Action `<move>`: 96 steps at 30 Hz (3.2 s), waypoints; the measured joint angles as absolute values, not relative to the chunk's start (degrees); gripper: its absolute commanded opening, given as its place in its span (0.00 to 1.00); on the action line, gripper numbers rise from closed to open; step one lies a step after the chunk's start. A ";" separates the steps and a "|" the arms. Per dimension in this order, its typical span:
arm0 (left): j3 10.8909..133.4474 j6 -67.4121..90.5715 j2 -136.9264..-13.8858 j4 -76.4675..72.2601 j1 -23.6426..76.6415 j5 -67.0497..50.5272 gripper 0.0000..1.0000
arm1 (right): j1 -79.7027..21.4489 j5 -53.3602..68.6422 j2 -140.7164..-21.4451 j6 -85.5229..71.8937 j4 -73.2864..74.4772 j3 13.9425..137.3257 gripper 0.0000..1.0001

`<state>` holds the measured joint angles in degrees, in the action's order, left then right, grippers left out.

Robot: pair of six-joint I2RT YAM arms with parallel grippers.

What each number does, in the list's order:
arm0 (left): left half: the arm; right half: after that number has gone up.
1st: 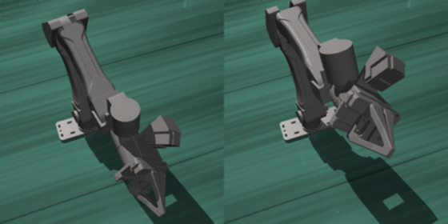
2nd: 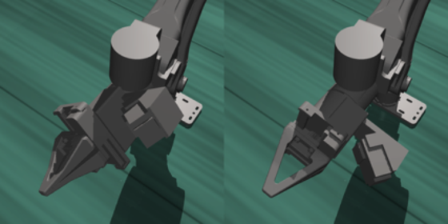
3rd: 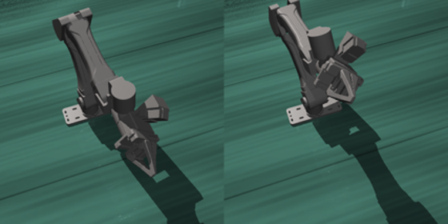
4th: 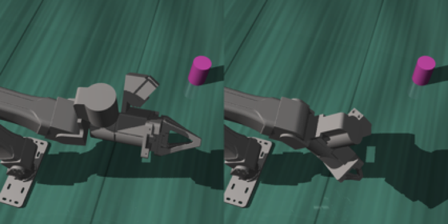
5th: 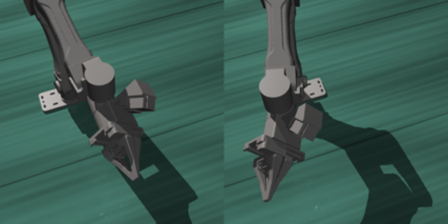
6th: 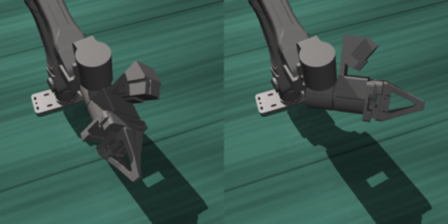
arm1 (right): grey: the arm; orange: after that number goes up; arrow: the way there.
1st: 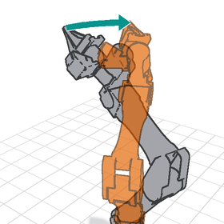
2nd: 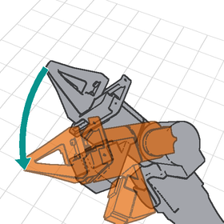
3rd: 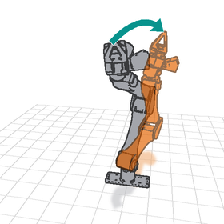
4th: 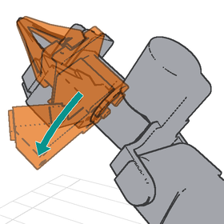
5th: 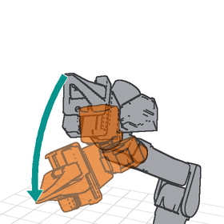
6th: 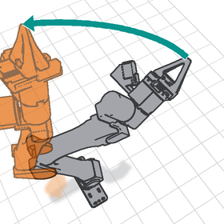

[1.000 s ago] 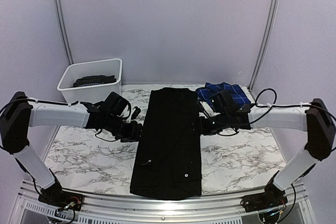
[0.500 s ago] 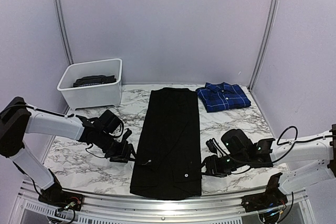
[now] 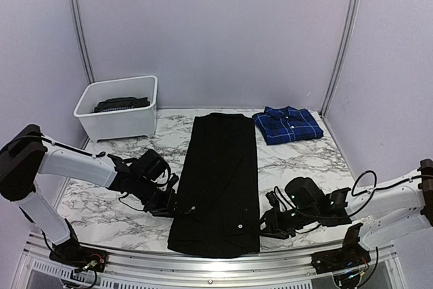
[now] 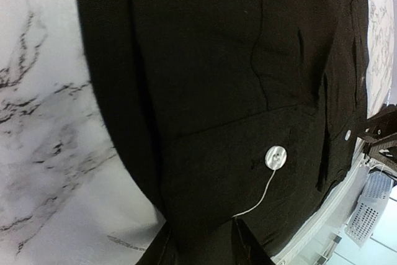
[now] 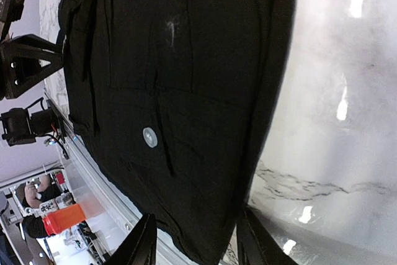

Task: Fold and stack the long sleeve shirts
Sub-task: Pick up the rectangle-folded shirt from the center of the board, then fold the rectangle-folded shirt at the center of the board.

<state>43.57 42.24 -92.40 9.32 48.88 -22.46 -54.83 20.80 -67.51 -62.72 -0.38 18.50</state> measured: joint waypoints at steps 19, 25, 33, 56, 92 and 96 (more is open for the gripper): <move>42.35 44.49 -90.00 9.72 45.78 -20.47 0.48 | -49.28 21.85 -66.57 -66.04 -7.88 13.82 0.33; 45.43 43.46 -93.89 9.04 46.04 -20.99 0.34 | -49.36 22.61 -69.43 -66.04 -10.94 14.02 0.28; 44.97 44.69 -95.24 6.63 48.05 -22.28 0.10 | -50.33 23.38 -72.93 -66.48 -15.25 14.20 0.18; 49.56 48.84 -91.02 6.61 44.12 -28.97 0.00 | -44.53 22.48 -69.97 -60.03 -8.84 28.45 0.00; 46.72 65.04 -105.58 -18.09 38.11 -23.35 0.00 | -32.62 22.02 -102.45 -49.06 -18.83 41.65 0.00; 44.05 65.08 -102.87 -17.69 38.68 -22.37 0.02 | -33.91 20.99 -99.09 -49.21 -16.51 39.62 0.00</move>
